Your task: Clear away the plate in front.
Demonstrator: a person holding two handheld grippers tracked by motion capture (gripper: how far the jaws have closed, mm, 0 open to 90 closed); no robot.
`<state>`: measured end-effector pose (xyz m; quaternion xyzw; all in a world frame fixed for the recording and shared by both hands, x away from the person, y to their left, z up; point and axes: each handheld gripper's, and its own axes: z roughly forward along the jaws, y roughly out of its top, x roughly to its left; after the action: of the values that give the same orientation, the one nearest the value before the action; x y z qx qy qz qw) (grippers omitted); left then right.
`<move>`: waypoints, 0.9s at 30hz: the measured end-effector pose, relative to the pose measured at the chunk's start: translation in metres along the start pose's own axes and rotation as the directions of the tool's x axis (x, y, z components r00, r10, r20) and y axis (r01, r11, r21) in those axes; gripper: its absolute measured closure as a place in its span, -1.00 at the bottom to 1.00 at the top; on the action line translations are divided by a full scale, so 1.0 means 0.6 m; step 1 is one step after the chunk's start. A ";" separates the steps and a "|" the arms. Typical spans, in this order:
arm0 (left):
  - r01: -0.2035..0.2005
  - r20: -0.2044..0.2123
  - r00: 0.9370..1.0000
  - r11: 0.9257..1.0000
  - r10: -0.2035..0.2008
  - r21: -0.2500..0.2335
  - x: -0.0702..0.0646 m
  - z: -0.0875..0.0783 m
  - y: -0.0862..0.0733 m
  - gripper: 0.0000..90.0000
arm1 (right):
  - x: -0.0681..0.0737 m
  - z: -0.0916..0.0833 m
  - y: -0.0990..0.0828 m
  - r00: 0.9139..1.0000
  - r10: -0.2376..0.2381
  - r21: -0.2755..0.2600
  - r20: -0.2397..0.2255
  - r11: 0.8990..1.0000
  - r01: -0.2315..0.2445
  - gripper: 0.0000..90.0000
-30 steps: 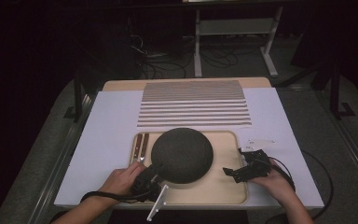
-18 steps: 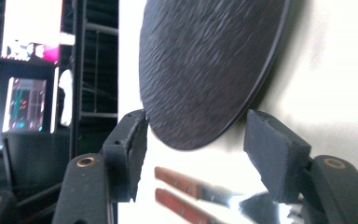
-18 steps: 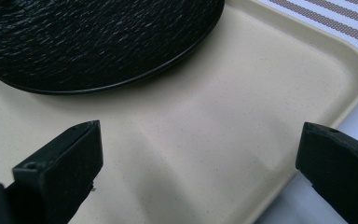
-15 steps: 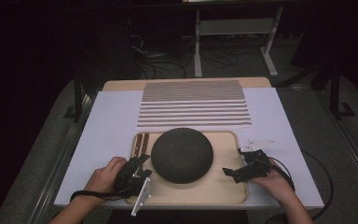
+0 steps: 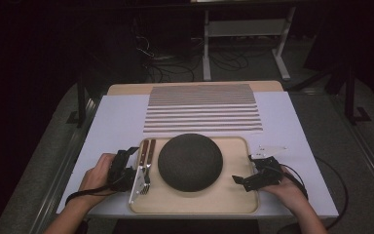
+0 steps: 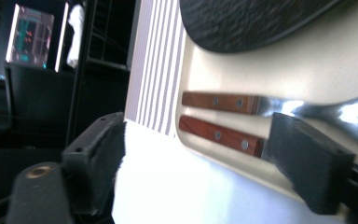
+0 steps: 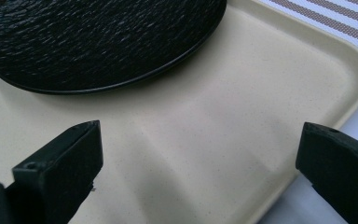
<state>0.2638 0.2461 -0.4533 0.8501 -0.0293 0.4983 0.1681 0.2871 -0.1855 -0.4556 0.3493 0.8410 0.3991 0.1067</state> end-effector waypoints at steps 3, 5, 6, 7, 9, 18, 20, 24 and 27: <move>0.042 0.005 0.999 0.997 -0.043 0.061 0.000 0.015 -0.008 -0.89 | 0.001 0.000 0.000 1.000 0.002 0.002 0.000 1.000 -0.002 -0.99; 0.067 0.004 0.998 0.995 -0.067 0.068 0.000 0.018 -0.012 -0.95 | 0.001 0.000 0.000 1.000 0.003 0.001 0.000 1.000 -0.003 -0.99; 0.079 0.005 0.997 0.994 -0.079 0.072 0.001 0.019 -0.013 -0.97 | 0.001 -0.001 0.001 1.000 0.003 0.000 0.000 1.000 -0.003 -0.99; 0.089 0.004 0.996 0.993 -0.090 0.076 0.002 0.020 -0.013 -1.00 | 0.001 -0.001 0.001 1.000 0.003 0.001 0.001 1.000 -0.003 -0.99; 0.099 -0.003 0.995 0.992 -0.099 0.074 0.003 0.020 -0.015 -1.00 | 0.001 -0.001 0.001 1.000 0.002 0.000 0.001 1.000 -0.002 -0.99; 0.139 -0.002 0.990 0.988 -0.139 0.072 0.006 0.023 -0.021 -1.00 | 0.002 -0.001 0.001 1.000 0.001 0.000 0.001 1.000 -0.001 -0.99; 0.150 0.004 0.989 0.986 -0.150 0.073 0.008 0.024 -0.022 -1.00 | 0.001 -0.001 0.001 1.000 0.001 -0.001 0.001 1.000 -0.001 -0.99; 0.229 0.018 0.973 0.972 -0.230 0.054 0.012 0.024 -0.026 -1.00 | 0.001 0.000 0.001 1.000 -0.004 0.001 0.002 1.000 0.004 -0.99; 0.295 0.051 0.953 0.954 -0.298 0.056 0.018 0.023 -0.030 -1.00 | 0.001 0.000 0.001 1.000 -0.005 0.001 0.002 1.000 0.005 -0.99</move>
<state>0.2850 0.2599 -0.4548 0.8630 0.1058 0.4425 0.2196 0.2868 -0.1850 -0.4550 0.3476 0.8420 0.3980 0.1086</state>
